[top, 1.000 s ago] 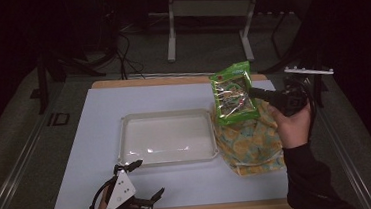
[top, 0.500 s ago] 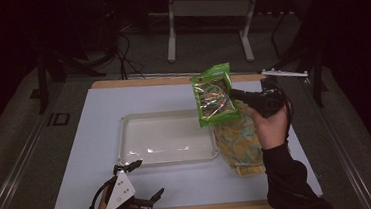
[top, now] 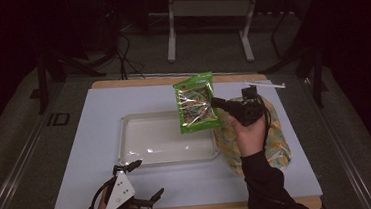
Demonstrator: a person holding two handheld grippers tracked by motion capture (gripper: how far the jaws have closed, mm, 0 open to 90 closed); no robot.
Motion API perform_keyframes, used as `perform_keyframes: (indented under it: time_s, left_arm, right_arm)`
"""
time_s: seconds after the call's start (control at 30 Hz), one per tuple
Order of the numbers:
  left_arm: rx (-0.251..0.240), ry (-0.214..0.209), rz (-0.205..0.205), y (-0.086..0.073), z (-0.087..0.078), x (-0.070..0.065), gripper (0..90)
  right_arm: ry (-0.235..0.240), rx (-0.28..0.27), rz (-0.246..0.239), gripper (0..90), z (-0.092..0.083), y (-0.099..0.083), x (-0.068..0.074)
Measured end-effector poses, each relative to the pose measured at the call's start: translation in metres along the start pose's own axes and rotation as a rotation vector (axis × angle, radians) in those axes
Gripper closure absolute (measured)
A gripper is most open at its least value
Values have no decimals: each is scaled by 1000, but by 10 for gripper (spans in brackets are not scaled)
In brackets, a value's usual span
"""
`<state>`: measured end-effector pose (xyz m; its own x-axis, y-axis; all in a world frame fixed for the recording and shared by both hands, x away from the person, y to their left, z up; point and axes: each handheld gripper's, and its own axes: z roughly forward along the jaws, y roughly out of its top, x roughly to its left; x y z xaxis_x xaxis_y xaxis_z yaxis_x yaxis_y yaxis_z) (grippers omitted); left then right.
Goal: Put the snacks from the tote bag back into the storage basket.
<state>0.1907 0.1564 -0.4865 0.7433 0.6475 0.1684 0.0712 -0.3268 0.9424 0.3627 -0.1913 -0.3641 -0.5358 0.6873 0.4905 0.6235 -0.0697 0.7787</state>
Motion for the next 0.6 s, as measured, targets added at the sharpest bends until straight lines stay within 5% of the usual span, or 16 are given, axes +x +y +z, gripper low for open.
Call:
perform_keyframes:
  time_s: [0.6]
  left_arm:
    - [-2, -3, 2, 0, 0, 0, 15]
  right_arm:
    - [10, -34, 101, 890, 28, -36, -10]
